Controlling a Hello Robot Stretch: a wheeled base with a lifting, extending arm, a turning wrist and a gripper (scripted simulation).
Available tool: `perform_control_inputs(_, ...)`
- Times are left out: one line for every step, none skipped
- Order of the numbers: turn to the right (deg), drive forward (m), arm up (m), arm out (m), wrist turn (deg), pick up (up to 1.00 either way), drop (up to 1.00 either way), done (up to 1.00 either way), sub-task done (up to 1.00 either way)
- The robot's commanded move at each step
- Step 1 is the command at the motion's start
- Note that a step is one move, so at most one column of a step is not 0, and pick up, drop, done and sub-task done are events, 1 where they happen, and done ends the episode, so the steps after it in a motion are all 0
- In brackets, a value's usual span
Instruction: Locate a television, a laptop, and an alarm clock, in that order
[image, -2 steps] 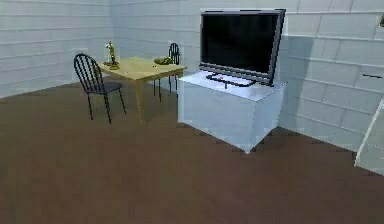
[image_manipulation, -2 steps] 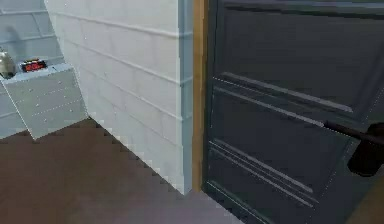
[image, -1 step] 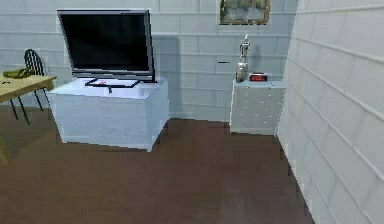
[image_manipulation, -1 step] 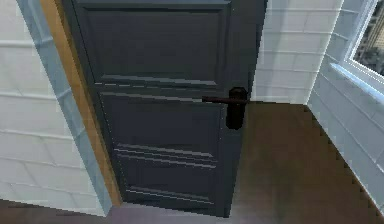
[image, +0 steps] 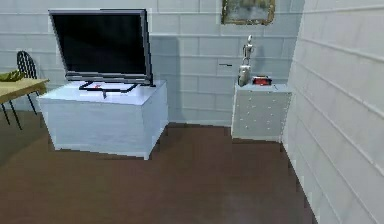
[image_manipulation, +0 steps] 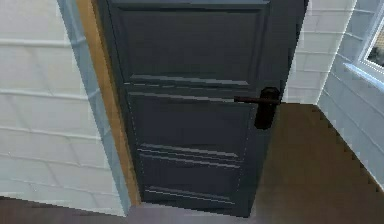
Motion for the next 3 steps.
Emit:
perform_control_inputs(-45.0, 0.0, 0.0, 0.0, 0.0, 0.0, 0.0, 0.0, 0.0)
perform_control_inputs(-30.0, 0.0, 0.0, 0.0, 0.0, 0.0, 0.0, 0.0, 0.0)
perform_control_inputs(0.0, 1.0, 0.0, 0.0, 0.0, 0.0, 0.0, 0.0, 0.0)
